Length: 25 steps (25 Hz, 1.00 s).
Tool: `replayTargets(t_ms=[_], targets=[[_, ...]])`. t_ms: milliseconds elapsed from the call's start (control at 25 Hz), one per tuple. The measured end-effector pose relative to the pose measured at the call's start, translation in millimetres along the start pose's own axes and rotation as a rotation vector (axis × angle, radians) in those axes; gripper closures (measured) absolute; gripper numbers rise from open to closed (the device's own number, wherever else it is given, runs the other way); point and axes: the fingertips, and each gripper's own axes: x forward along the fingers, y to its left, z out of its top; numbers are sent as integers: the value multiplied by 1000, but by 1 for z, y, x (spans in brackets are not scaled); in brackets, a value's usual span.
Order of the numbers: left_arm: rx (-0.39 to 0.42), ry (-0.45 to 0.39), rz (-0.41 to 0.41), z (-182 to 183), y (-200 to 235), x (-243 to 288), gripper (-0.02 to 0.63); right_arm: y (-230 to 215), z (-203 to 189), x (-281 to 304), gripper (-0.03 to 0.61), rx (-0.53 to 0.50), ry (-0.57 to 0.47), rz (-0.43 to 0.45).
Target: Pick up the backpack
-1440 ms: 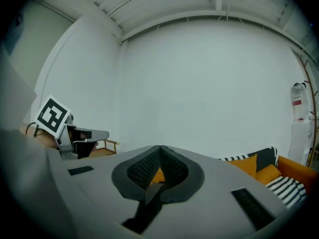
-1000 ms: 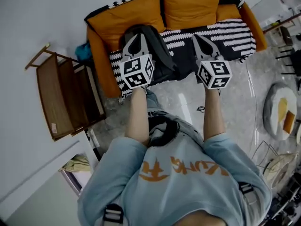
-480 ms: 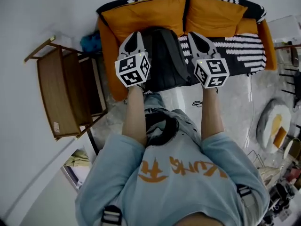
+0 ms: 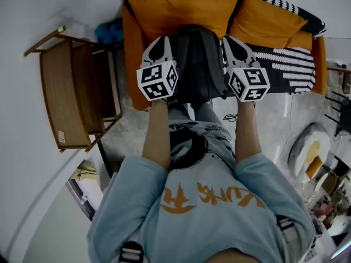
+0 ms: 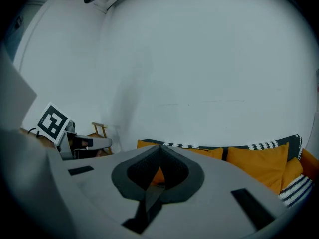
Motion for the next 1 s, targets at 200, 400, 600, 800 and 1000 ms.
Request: replayTargets(t_ms=[200, 400, 600, 800, 1000], targets=[[12, 28, 5, -10, -3, 14, 592, -11, -7, 22, 580, 18, 20, 29], [-10, 69, 11, -25, -6, 35, 592, -27, -16, 40, 580, 38, 45, 50], [-47, 140, 17, -54, -9, 57, 592, -58, -46, 55, 580, 84, 105, 49], [-116, 221, 30, -89, -3, 78, 591, -76, -81, 76, 580, 102, 187, 76], [-157, 287, 43, -122, 4, 97, 591, -92, -121, 99, 580, 109, 281, 93]])
